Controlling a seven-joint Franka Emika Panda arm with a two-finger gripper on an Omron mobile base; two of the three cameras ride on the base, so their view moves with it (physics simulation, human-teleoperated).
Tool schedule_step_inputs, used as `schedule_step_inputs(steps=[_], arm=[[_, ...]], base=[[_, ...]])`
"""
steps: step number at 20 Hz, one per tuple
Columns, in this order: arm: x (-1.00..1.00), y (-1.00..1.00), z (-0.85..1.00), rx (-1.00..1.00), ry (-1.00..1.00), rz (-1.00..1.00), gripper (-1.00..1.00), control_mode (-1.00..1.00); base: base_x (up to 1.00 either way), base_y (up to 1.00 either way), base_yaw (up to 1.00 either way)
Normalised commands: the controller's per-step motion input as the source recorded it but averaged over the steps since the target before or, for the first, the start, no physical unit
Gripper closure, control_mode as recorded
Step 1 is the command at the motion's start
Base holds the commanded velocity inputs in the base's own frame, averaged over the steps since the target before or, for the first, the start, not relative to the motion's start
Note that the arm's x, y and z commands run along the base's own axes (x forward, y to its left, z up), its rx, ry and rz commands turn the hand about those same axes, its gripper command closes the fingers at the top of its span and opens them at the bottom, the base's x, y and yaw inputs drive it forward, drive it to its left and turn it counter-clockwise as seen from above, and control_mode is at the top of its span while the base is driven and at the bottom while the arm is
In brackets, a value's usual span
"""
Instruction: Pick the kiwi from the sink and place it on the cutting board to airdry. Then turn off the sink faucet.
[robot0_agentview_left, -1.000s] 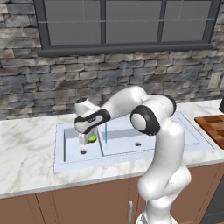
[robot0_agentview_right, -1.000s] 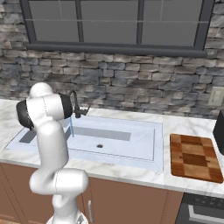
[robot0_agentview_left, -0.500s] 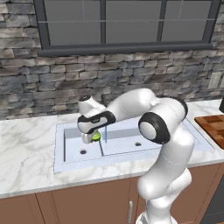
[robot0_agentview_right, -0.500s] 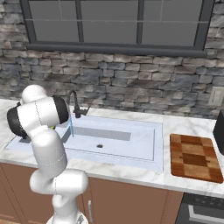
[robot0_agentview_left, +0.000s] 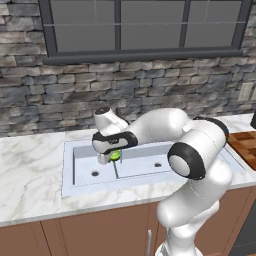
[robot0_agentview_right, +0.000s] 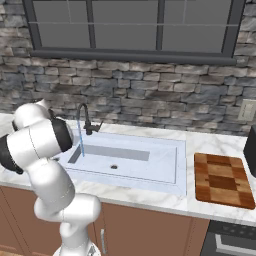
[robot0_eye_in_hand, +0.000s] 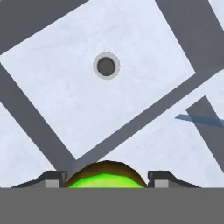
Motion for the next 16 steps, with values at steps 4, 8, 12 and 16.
schedule_step_inputs(steps=[4, 8, 12, 16], arm=[[-0.26, -0.18, 0.21, 0.01, -0.02, -0.04, 1.00, -1.00], [-0.20, -0.20, 0.17, 0.02, 0.00, -0.04, 1.00, -1.00], [-0.18, -0.21, 0.17, 0.01, 0.00, -0.05, 1.00, -1.00], [-0.14, -0.24, 0.15, 0.01, 0.00, -0.05, 1.00, -1.00]], base=[[0.00, 0.00, 0.00], [0.00, 0.00, 0.00], [0.00, 0.00, 0.00], [0.00, 0.00, 0.00]])
